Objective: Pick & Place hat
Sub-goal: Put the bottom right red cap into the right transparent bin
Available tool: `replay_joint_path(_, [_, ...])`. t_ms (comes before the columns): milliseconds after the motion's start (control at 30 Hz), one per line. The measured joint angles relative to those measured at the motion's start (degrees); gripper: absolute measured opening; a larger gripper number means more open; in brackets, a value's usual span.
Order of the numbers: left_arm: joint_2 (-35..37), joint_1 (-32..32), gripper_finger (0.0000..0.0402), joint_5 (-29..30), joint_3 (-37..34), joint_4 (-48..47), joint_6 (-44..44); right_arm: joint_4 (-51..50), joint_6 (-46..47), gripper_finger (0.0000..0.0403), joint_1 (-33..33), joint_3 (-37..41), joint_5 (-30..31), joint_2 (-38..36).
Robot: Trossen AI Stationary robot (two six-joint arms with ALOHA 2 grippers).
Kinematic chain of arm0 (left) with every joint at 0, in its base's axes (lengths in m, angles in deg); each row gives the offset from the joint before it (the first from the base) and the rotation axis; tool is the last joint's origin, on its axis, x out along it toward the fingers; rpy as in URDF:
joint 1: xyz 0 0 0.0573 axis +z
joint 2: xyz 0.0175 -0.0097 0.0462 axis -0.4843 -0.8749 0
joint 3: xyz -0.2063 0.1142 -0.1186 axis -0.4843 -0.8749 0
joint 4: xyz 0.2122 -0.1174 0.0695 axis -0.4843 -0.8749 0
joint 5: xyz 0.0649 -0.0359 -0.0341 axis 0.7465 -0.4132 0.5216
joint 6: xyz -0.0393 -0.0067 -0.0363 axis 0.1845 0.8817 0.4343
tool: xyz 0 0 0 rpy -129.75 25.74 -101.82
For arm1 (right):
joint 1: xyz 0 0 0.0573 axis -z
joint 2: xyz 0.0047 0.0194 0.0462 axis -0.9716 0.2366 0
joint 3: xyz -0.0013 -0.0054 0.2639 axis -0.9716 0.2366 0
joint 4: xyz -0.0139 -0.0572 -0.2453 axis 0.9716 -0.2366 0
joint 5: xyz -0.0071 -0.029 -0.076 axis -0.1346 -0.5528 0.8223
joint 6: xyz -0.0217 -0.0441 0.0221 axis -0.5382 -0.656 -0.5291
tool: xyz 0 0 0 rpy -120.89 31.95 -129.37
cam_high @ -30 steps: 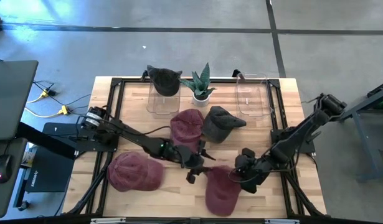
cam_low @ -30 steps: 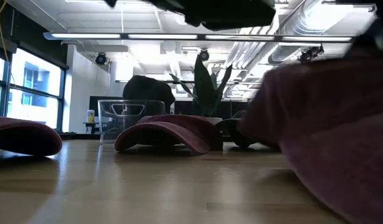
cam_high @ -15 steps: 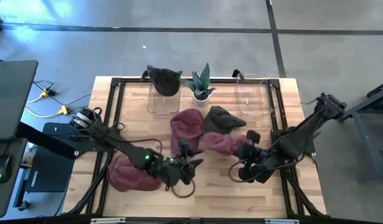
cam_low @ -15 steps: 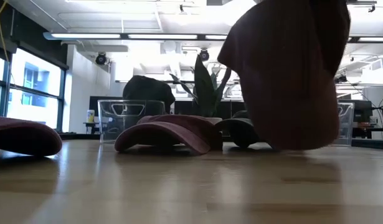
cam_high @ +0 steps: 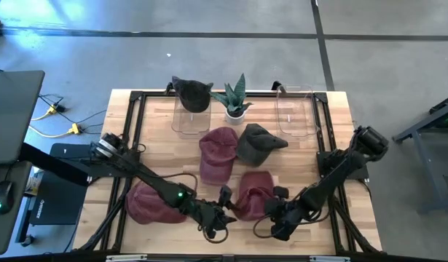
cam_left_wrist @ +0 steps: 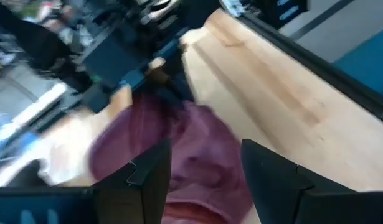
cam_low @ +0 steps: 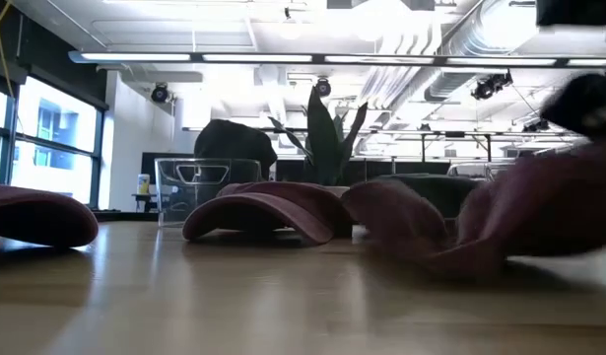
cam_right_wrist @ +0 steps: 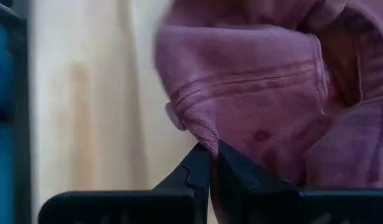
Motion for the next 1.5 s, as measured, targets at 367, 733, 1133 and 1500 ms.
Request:
replay_joint_path(367, [-3.27, 7.76, 0.0186, -10.23, -0.07, 5.33, 10.4, 3.3, -5.03, 0.0137, 3.18, -0.44, -10.34, -2.47])
replay_joint_path(733, [-11.72, 10.91, 0.0148, -16.98, 5.39, 10.24, 16.48, 1.46, 0.19, 0.0142, 0.79, -1.55, -5.67, -8.57])
replay_joint_path(1133, [-23.6, 13.41, 0.0015, -17.2, 23.51, -12.29, 20.17, 1.98, 8.11, 0.0009, -7.59, -1.55, -2.69, -9.51])
replay_joint_path(1500, [-26.89, 13.93, 0.0005, -27.86, 30.53, -23.1, 19.04, 1.5, 4.94, 0.0019, -7.13, -1.55, -0.2, -9.73])
